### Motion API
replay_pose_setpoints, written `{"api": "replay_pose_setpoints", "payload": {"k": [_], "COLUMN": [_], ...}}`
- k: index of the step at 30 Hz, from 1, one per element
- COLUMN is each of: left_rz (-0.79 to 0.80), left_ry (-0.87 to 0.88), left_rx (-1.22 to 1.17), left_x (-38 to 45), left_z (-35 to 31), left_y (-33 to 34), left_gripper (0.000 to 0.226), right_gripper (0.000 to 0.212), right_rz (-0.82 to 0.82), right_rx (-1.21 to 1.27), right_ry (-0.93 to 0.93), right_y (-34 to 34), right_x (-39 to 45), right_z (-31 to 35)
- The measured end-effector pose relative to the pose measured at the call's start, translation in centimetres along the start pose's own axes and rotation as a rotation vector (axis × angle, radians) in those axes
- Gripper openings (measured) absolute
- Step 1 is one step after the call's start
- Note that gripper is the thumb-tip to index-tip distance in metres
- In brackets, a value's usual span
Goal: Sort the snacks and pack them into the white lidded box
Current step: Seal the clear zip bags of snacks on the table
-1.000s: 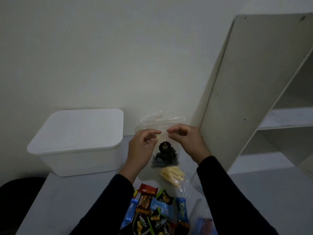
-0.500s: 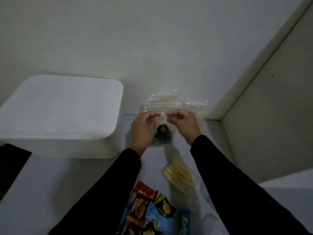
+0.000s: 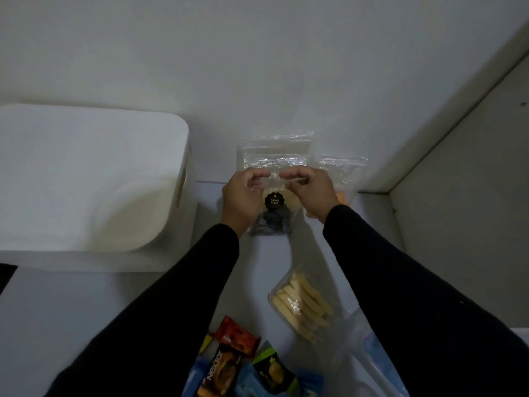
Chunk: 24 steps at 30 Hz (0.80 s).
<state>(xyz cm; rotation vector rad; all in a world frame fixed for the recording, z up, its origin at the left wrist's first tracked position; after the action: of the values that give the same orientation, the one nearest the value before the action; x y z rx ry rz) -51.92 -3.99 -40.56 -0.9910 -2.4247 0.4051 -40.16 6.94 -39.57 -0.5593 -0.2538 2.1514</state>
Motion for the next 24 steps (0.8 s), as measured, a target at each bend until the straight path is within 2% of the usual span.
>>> {"api": "replay_pose_setpoints", "payload": {"k": [5, 9, 11, 13, 15, 20, 24], "left_rz": [0.17, 0.344, 0.432, 0.503, 0.585, 0.735, 0.82], "left_ry": [0.004, -0.083, -0.108, -0.104, -0.064, 0.071, 0.201], "left_rx": [0.239, 0.358, 0.44, 0.51, 0.588, 0.713, 0.802], "left_x": [-0.2, -1.5, -2.3, -3.1, -4.2, -7.3, -9.4], "left_z": [-1.2, -2.4, -3.6, -5.2, -6.8, -9.9, -10.7], "left_y": [0.0, 0.0, -0.1, -0.7, -1.3, -1.9, -0.9], "left_gripper": [0.036, 0.047, 0.046, 0.038, 0.032, 0.025, 0.029], "right_gripper": [0.04, 0.06, 0.058, 0.04, 0.028, 0.036, 0.026], "right_rz": [0.055, 0.08, 0.07, 0.022, -0.001, -0.057, -0.059], "right_rx": [-0.371, -0.731, -0.925, -1.067, -1.134, -1.142, -1.039], "right_ry": [0.011, 0.053, 0.103, 0.105, 0.122, 0.189, 0.284], "right_y": [-0.2, 0.2, 0.2, -0.1, -0.3, -0.7, -1.0], "right_x": [-1.9, -4.0, -5.1, -6.5, -8.1, -12.3, -16.6], "right_z": [1.1, 1.3, 0.9, 1.1, 1.2, 0.1, -2.9]}}
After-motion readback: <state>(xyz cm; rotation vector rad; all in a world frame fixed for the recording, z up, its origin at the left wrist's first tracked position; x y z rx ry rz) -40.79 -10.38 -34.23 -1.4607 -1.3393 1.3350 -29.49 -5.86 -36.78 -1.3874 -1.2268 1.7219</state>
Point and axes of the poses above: each hand's wrist, its own x-axis towards the middle knuckle, its own y-axis out of the palm, z = x × y, the point moved 8 cm from there along x, towards the middle knuckle, and after that the axes turned 12 degrees about y, right-handed, at the moved point
